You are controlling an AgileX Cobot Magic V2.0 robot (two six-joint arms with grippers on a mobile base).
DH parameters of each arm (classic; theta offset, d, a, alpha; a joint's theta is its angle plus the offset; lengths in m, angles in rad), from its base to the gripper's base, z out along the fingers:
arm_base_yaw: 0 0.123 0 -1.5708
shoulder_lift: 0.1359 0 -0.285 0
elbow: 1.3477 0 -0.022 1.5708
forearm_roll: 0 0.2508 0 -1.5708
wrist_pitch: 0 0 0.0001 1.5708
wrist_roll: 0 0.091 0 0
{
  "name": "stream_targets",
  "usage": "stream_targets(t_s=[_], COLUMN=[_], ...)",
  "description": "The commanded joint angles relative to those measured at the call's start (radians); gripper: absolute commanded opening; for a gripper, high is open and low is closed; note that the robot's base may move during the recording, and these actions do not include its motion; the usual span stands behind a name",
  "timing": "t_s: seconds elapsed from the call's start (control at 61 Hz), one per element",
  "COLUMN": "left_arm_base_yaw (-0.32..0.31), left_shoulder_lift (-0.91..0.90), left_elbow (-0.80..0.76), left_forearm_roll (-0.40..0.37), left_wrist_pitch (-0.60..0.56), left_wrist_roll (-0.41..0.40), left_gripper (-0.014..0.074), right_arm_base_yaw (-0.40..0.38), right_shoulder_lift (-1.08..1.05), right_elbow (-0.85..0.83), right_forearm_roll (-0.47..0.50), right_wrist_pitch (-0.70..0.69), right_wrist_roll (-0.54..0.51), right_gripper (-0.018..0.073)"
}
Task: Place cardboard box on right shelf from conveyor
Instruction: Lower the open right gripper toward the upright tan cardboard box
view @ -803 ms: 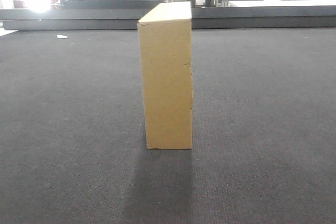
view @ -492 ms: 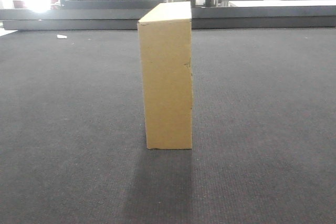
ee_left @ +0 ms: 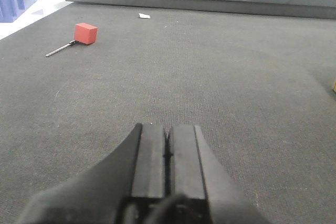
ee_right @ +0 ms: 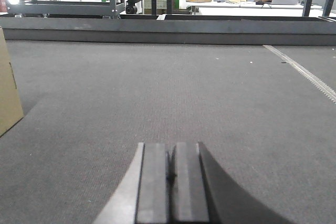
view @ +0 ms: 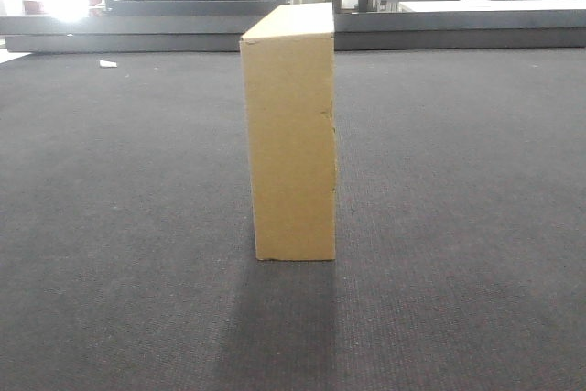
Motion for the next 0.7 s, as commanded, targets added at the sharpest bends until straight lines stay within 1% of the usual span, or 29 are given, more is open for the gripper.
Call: stream_targets(t_s=[0.0, 0.082, 0.164, 0.246, 0.295, 0.361, 0.426, 0.492, 0.541, 0.623, 0.656, 0.689], left_arm_base_yaw=[-0.004, -0.004, -0.004, -0.004, -0.004, -0.004, -0.004, -0.004, -0.004, -0.004, -0.004, -0.004], left_shoulder_lift=[-0.015, -0.015, -0.015, -0.015, -0.015, -0.015, -0.015, -0.015, -0.015, -0.015, -0.015, -0.015], left_elbow=[0.010, 0.010, 0.010, 0.010, 0.010, 0.010, 0.010, 0.010, 0.010, 0.010, 0.010, 0.010], left_forearm_roll=[-0.006, -0.006, -0.006, -0.006, -0.006, -0.006, -0.006, -0.006, -0.006, -0.006, -0.006, -0.006], left_wrist_pitch=[-0.087, -0.087, -0.087, -0.087, -0.087, -0.087, -0.087, -0.087, -0.087, -0.087, -0.087, -0.087], left_wrist_roll=[0.000, 0.000, 0.000, 0.000, 0.000, 0.000, 0.000, 0.000, 0.000, 0.000, 0.000, 0.000], left_gripper=[-0.0116, -0.0116, -0.0116, -0.0116, -0.0116, -0.0116, -0.0116, -0.0116, -0.0116, -0.0116, -0.0116, -0.0116], right_arm_base_yaw=[-0.003, -0.003, -0.003, -0.003, -0.003, -0.003, -0.003, -0.003, -0.002, -0.001, 0.001, 0.008], right_shoulder_lift=[-0.020, -0.020, -0.020, -0.020, -0.012, 0.017, 0.069, 0.137, 0.192, 0.302, 0.335, 0.379], right_elbow=[-0.005, -0.005, -0.019, -0.077, -0.158, -0.221, -0.275, -0.319, -0.355, -0.409, -0.429, -0.456], right_forearm_roll=[0.001, 0.003, 0.033, 0.039, 0.038, 0.038, 0.038, 0.038, 0.038, 0.038, 0.038, 0.038], right_wrist_pitch=[-0.115, -0.164, -0.211, -0.188, -0.143, -0.114, -0.102, -0.103, -0.102, -0.083, -0.072, -0.052], right_wrist_roll=[-0.005, -0.001, 0.026, 0.033, 0.033, 0.033, 0.033, 0.033, 0.033, 0.033, 0.033, 0.033], right_gripper=[0.0067, 0.0067, 0.0067, 0.0067, 0.0069, 0.0093, 0.0175, 0.0317, 0.0447, 0.0611, 0.0648, 0.0638])
